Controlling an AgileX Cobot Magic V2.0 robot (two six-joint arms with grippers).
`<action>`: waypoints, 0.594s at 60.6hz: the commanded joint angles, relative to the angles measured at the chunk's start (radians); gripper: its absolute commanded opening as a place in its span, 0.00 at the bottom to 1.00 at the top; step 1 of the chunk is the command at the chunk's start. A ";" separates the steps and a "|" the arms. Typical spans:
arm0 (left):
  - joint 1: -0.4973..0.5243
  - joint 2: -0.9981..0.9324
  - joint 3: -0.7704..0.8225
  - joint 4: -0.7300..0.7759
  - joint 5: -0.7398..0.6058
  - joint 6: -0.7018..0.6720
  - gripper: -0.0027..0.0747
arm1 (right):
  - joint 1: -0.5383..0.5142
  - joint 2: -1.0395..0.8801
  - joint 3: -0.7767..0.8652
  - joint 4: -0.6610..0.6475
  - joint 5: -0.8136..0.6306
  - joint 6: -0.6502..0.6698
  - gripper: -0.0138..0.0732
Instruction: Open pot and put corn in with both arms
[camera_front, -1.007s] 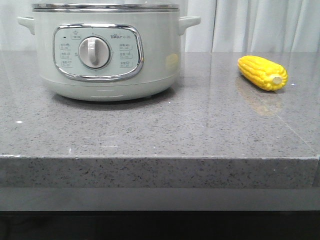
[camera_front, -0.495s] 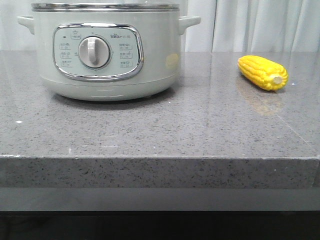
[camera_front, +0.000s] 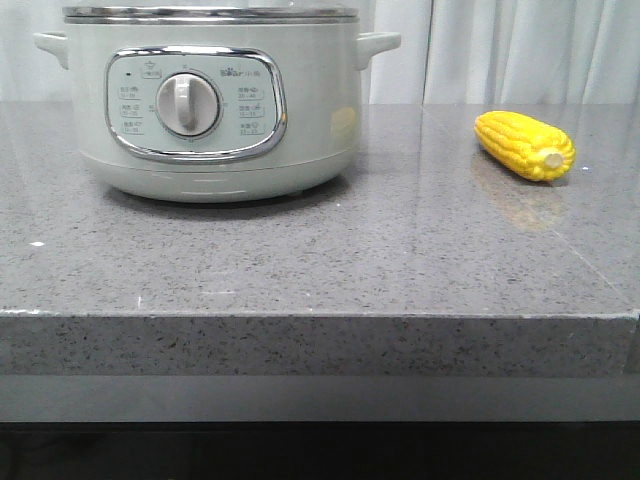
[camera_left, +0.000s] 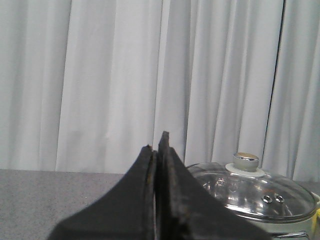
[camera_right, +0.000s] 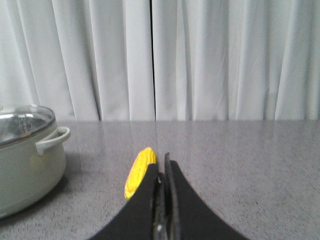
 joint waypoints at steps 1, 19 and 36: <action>0.000 0.094 -0.110 -0.004 0.034 -0.010 0.01 | -0.003 0.102 -0.122 -0.021 0.033 -0.003 0.08; 0.000 0.330 -0.224 -0.006 0.144 -0.004 0.01 | -0.003 0.358 -0.254 -0.021 0.205 -0.003 0.08; 0.000 0.437 -0.224 -0.006 0.137 -0.004 0.01 | -0.003 0.494 -0.254 -0.021 0.201 -0.003 0.08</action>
